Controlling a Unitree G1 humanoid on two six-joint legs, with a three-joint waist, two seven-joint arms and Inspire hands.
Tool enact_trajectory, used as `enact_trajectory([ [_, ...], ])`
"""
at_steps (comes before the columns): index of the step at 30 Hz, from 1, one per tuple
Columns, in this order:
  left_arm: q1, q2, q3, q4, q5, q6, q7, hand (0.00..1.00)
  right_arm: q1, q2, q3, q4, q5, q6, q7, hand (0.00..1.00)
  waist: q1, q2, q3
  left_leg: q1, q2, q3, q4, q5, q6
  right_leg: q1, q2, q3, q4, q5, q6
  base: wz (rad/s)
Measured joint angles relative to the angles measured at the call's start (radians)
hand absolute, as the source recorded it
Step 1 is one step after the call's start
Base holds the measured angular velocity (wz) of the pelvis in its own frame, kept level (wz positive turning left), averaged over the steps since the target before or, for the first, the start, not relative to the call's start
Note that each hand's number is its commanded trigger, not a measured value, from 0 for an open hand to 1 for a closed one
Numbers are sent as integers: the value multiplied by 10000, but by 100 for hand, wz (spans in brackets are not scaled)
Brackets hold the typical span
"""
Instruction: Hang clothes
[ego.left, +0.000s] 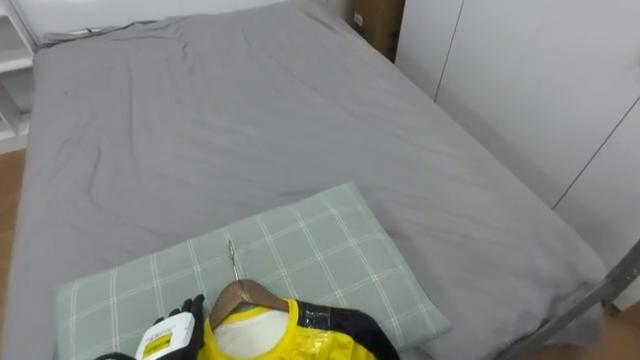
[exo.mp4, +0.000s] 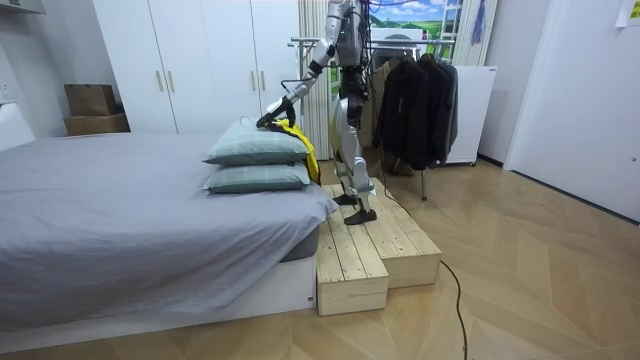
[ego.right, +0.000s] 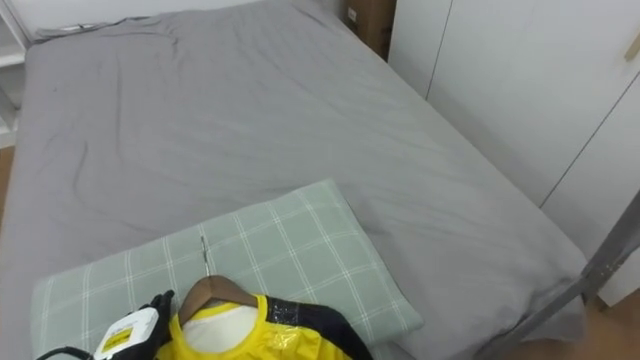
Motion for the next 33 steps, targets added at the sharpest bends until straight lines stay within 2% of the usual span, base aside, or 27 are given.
enact_trajectory([
  [2,-1,1,2,81,-14,33,-15,0,9,0,3,2,1,53,2,0,2,-24,-19,-73,-6,0,8,0,0,-72,-6,1,1,1,-2,0],
  [3,-2,1,2,91,-13,47,-29,6,12,0,11,1,-2,53,2,0,6,-31,-26,-101,-6,0,20,0,0,-102,-6,7,7,3,-5,0],
  [4,-2,0,4,105,-7,75,-46,20,11,0,21,1,-42,53,2,0,26,-53,-36,-103,-4,0,22,0,0,-143,-2,13,25,8,-10,0],
  [5,-2,0,7,123,-8,101,-60,48,7,0,20,-2,-95,53,1,0,33,-69,-44,-103,2,-1,22,0,0,-153,2,12,33,10,-12,0],
  [6,-2,0,7,124,-8,123,-69,59,5,-1,20,-3,-111,51,1,0,34,-75,-47,-103,5,-1,22,0,0,-153,6,11,34,10,-13,0],
  [7,-4,0,7,124,-9,162,-80,87,3,-1,20,-2,-116,51,1,0,33,-83,-52,-102,11,-2,22,0,0,-152,12,8,34,13,-17,0],
  [8,-6,0,7,124,-8,168,-83,100,1,-1,20,-3,-116,51,0,0,33,-83,-53,-102,14,-2,21,0,0,-152,13,7,36,14,-19,0],
  [26,-337,58,205,230,-89,441,6,100,-4,0,15,-33,-135,55,-20,0,39,-99,-50,-98,10,26,14,1,0,-134,11,14,50,23,-24,0],
  [33,-368,53,184,337,-331,423,3,100,-6,0,15,-99,-130,52,-21,0,51,-135,-55,-95,14,26,-4,1,0,-129,12,-1,51,24,-24,0],
])
